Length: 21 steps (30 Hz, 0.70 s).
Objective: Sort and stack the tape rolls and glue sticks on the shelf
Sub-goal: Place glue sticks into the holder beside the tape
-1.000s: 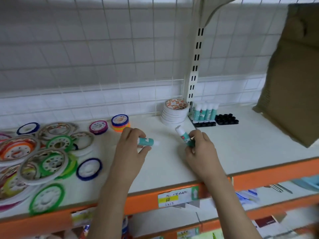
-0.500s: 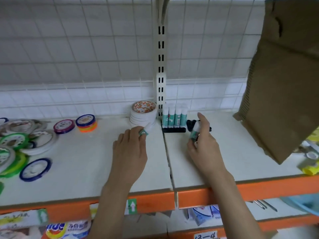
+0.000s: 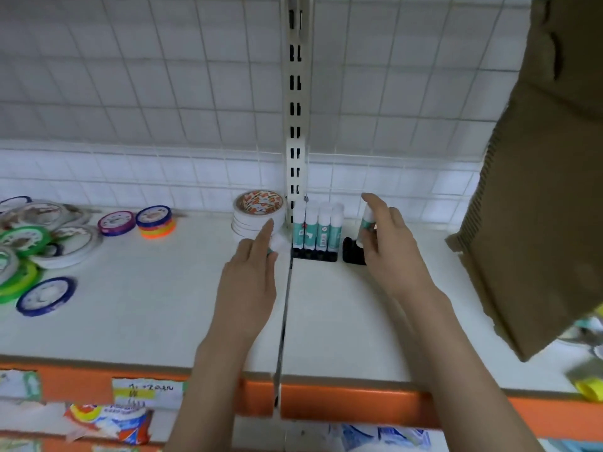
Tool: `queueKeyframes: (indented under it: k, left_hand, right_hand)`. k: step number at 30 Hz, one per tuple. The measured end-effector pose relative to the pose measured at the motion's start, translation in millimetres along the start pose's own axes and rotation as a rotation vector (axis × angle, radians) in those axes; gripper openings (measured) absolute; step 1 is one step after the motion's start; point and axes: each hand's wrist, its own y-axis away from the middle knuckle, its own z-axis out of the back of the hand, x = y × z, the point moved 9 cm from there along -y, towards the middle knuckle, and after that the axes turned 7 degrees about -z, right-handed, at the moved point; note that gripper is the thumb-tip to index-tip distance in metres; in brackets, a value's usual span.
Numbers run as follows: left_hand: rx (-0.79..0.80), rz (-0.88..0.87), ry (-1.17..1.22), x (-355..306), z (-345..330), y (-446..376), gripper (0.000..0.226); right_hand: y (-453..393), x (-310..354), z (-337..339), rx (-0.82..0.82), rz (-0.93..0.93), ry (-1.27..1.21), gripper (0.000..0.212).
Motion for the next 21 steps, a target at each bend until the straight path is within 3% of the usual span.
queueKeyframes:
  k: [10,16,21]
  left_hand:
    - [0.030,-0.021,-0.002,2.9,0.0,-6.2,0.034]
    - [0.073,0.026,-0.030,13.4,-4.2,-4.5,0.033]
    - [0.087,0.042,-0.014,18.2,-8.8,-2.8,0.034]
  right_hand:
    - [-47.6,-18.8,-23.6,0.075,0.064,0.122,0.055]
    - [-51.6,-29.8,-46.0,0.172,0.014,0.194,0.054]
    - [-48.8,-36.5,-48.6,0.155,-0.022,0.208,0.056]
